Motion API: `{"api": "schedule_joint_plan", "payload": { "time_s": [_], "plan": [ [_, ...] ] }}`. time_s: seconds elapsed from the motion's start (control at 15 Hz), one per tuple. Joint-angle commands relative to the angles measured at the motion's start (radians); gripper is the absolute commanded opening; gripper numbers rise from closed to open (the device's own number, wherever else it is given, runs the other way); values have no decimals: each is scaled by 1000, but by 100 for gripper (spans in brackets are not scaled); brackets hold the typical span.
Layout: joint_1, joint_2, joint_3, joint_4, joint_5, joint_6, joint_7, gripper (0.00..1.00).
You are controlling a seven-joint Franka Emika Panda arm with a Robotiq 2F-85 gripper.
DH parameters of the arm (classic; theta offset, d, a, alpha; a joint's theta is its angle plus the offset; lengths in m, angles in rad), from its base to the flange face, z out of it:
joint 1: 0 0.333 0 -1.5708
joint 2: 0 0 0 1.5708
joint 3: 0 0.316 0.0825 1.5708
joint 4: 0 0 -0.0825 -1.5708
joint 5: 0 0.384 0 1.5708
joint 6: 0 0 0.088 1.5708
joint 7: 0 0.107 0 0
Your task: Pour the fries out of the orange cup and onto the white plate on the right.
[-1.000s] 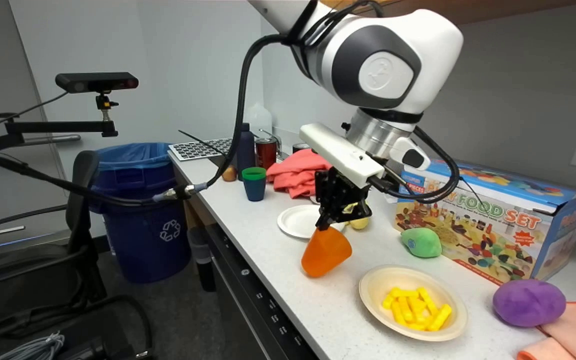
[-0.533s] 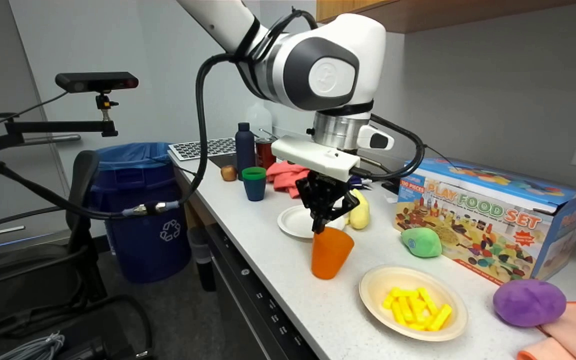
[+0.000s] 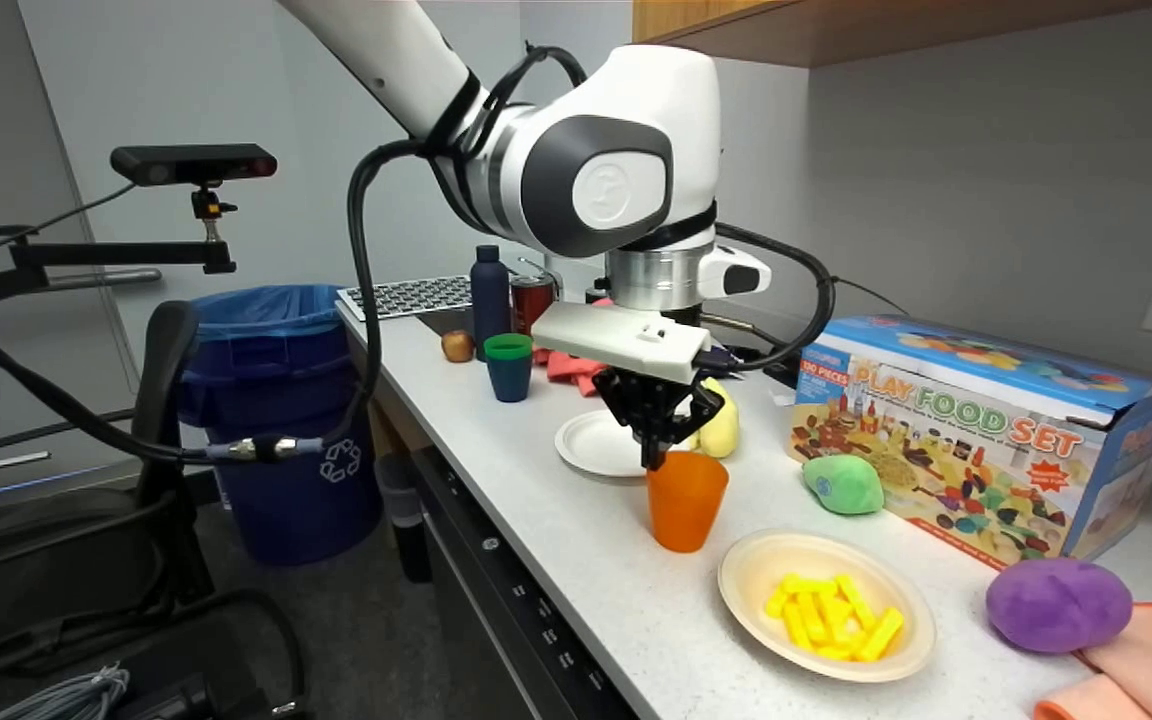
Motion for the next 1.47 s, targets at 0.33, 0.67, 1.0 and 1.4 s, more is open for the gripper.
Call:
{"api": "schedule_joint_plan", "payload": {
  "time_s": [0.33, 0.67, 1.0, 1.4],
  "plan": [
    [9, -90, -7, -70, 7, -12, 16, 1],
    [10, -94, -10, -84, -18, -24, 51, 53],
    [12, -99, -9, -92, 2, -47, 41, 90],
    [10, -65, -11, -75, 3, -49, 35, 100]
  ]
}}
